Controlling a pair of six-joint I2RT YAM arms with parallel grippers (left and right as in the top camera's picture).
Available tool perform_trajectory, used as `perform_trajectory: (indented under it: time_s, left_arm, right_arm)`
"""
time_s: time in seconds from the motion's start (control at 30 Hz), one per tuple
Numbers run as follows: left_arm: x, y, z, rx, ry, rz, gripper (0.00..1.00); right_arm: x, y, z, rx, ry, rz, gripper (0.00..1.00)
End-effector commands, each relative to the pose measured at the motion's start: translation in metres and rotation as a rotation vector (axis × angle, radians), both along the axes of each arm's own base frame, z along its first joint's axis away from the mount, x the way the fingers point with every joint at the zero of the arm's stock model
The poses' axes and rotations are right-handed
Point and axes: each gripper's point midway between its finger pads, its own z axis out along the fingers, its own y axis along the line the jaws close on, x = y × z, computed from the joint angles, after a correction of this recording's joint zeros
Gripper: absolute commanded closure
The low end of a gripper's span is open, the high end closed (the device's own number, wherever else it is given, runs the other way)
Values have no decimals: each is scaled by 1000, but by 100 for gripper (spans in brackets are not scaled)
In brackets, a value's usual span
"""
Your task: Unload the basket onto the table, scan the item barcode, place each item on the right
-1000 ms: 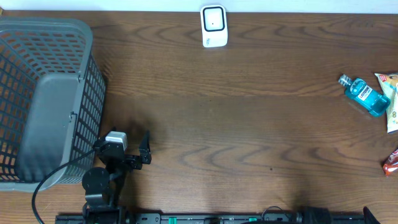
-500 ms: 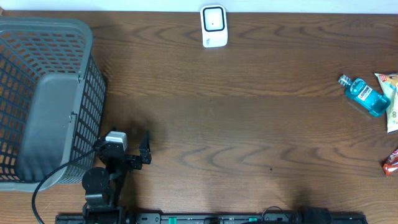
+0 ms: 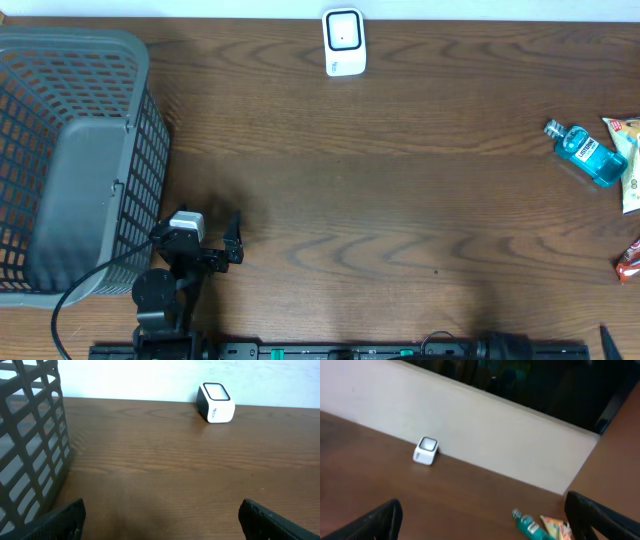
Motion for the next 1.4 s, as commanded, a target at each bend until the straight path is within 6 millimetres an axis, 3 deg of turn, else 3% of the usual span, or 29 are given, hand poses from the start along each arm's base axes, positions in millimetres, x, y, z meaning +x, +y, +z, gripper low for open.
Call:
perform_trajectory:
  time_s: [0.0,0.33,0.53,0.87,1.1,1.37]
  left_arm:
    - [-2,-1,-16,3,39,-7,2]
    - [-2,-1,-16,3,39,-7,2]
    - [-2,-1,-16,3,39,-7,2]
    - [-2,-1,-16,3,39,-7,2]
    - [-2,-1,-16,3,39,-7,2]
    - [-2,-1,-16,3,39,-7,2]
  right_arm:
    - [26,-2,-13,-33,28,6,1]
    - [114,6,-62,16,37,122,1]
    - [149,3,-85,143,7,139,1]
    - [178,-5,-114,303,-40,129,1]
    - [187,-6,-122,314,-115,142,1]
    - [195,-3,-154,378,-76,159,1]
